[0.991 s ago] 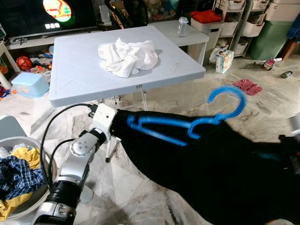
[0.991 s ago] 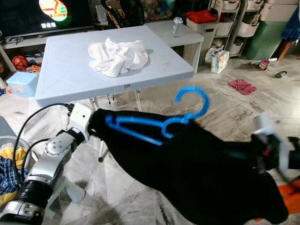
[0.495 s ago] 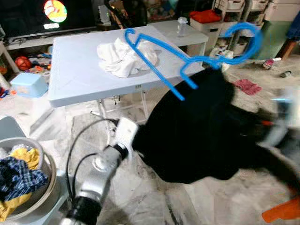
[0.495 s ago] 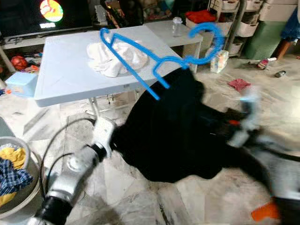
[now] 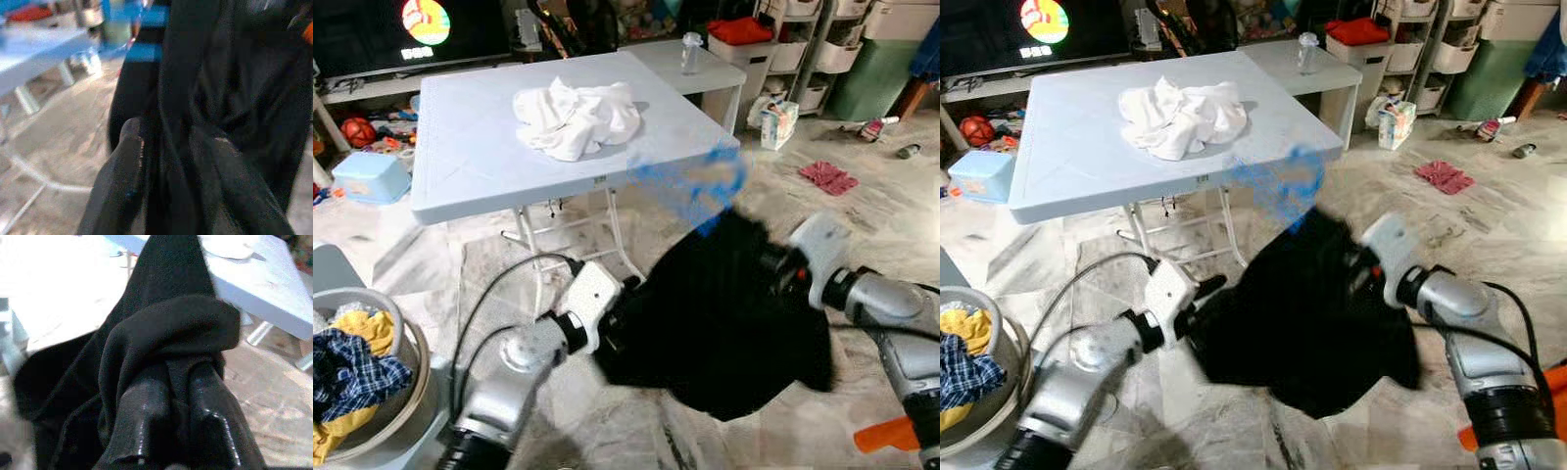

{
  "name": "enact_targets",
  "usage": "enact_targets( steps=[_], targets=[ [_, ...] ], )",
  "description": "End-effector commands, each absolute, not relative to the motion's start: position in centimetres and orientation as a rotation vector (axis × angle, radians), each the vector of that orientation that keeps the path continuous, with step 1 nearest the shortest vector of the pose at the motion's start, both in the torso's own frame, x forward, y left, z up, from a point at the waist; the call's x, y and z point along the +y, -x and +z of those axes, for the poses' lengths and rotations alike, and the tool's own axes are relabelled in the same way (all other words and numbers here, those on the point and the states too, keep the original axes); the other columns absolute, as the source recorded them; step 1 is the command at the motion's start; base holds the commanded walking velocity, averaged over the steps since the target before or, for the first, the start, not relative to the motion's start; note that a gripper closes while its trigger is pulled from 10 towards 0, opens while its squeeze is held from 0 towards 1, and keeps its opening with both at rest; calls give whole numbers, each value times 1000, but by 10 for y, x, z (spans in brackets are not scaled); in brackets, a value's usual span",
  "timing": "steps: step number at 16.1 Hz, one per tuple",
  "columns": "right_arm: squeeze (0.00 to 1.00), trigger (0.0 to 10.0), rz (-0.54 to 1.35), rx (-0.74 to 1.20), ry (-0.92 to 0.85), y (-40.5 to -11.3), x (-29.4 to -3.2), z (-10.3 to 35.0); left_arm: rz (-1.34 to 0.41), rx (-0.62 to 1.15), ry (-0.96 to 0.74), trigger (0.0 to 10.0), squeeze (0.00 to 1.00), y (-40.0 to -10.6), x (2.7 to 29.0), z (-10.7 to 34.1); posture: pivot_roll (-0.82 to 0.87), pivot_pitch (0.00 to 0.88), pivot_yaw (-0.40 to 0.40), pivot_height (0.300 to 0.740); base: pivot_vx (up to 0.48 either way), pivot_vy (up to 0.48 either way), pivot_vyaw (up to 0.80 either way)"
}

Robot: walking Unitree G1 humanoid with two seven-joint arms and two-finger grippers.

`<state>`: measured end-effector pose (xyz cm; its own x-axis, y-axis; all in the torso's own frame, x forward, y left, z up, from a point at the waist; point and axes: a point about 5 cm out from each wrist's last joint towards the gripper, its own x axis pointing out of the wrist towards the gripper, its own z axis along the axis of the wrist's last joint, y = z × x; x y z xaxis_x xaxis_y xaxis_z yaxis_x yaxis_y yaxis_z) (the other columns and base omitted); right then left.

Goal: Hang hanger

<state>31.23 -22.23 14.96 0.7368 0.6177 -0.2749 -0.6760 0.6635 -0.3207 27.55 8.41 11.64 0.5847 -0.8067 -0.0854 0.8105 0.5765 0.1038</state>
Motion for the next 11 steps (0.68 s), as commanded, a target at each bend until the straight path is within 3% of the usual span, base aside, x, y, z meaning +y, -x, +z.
enact_targets(
  steps=[1,4,7,11],
  targets=[
    [0,10000,804,122,496,-311,-224,157,-1042,8,-134,10000,1000,-268,85,126,39,0,-18,740,0,0,0],
    [0,10000,899,161,527,-308,-237,161,-1103,0,-77,10000,1000,-265,102,138,42,0,-14,740,0,0,0],
    [0,10000,1017,223,550,-299,-255,170,-1052,15,-157,10000,1000,-274,132,145,46,0,-19,740,0,0,0],
    [0,10000,1178,286,515,-289,-263,181,-1078,78,-265,10000,1000,-280,151,143,42,0,-19,740,0,0,0]
  ],
)
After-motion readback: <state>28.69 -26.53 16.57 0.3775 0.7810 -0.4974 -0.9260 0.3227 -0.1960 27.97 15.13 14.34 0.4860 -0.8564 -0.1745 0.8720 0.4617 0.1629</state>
